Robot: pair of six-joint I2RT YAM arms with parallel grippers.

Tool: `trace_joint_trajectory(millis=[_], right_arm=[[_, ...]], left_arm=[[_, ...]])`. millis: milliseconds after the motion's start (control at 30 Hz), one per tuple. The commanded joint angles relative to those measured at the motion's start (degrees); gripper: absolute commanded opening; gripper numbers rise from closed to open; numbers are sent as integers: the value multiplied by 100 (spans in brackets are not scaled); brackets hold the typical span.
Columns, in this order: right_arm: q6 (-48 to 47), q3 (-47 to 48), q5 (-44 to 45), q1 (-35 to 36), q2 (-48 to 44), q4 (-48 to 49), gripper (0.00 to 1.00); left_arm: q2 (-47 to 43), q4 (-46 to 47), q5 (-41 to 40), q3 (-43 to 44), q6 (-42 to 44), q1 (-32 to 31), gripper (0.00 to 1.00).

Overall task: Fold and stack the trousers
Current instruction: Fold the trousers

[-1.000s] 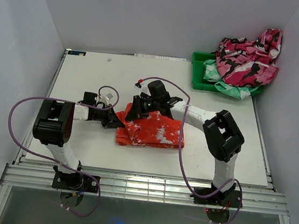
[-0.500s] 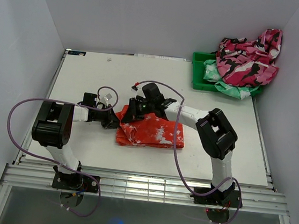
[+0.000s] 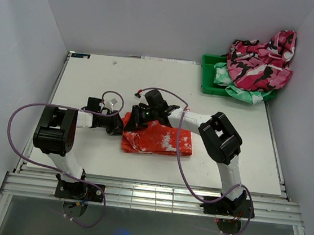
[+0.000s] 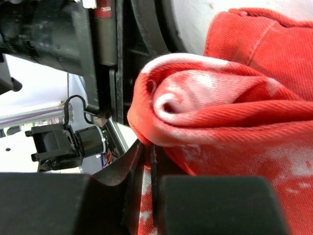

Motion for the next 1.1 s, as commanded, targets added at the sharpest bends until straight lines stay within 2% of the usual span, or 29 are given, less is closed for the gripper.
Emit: trace_joint_trajectory(millis=[0,33,67,100,133,167,200,267,300,400,500,600,633,667,733,800,900,933,1067], right_arm=[[117,134,-346,115,-80,668,15],[47,143,-399,106,-176,703,22],[-50,178,-504,106,-255,730,37],[-146,196,-566,97,-334,739,46],[-391,222,-627,71,-535,722,53],[-524,240,-723,53,-659,704,59],[-665,240,-742,36,-782,565,69],[-1165,275,-829,-34,-1142,353,72],[-1324,267,-856,-69,-1265,248,73],[-2026,162,-1005,-402,-1932,-322,81],[-2896,30,-1093,-745,-2303,-964,86],[-3530,-339,-1330,-1474,-2725,-1632,86],[-3662,-505,-1400,-1876,-2839,-1817,85],[-3828,-577,-1593,-2089,-2866,-2219,83],[-4277,-883,-1717,-2554,-2936,-2573,74],[-4759,-1086,-1876,-2758,-2954,-2942,67],[-4806,-1482,-2060,-2909,-2910,-2970,59],[-4753,-1561,-2104,-2917,-2858,-2944,57],[-4149,-2070,-2516,-2909,-2629,-2330,49]], left_arm=[[-254,-214,-325,32,150,-47,32],[-333,-311,-360,67,212,-38,36],[-377,-555,-412,111,282,-21,39],[-430,-714,-465,225,387,14,45],[-535,-907,-579,296,597,32,57],[-597,-1283,-771,357,703,76,59],[-658,-1409,-808,436,800,216,61],[-878,-1794,-922,507,1012,331,67],[-957,-1893,-931,594,1082,679,69],[-1282,-2367,-914,840,1328,1164,75],[-1598,-2833,-800,1130,1793,1551,77],[-2019,-3088,-240,1552,2450,1614,76],[-2134,-3106,372,1623,2541,1606,75],[-2257,-3106,639,1702,2585,1571,74],[-2529,-3106,1062,1703,2586,1185,71],[-2636,-3080,1151,1563,2498,512,65],[-2645,-2773,1266,1230,2121,-377,54],[-2610,-2677,1222,1150,1893,-511,48],[-2277,-2115,1336,710,1348,-995,40]])
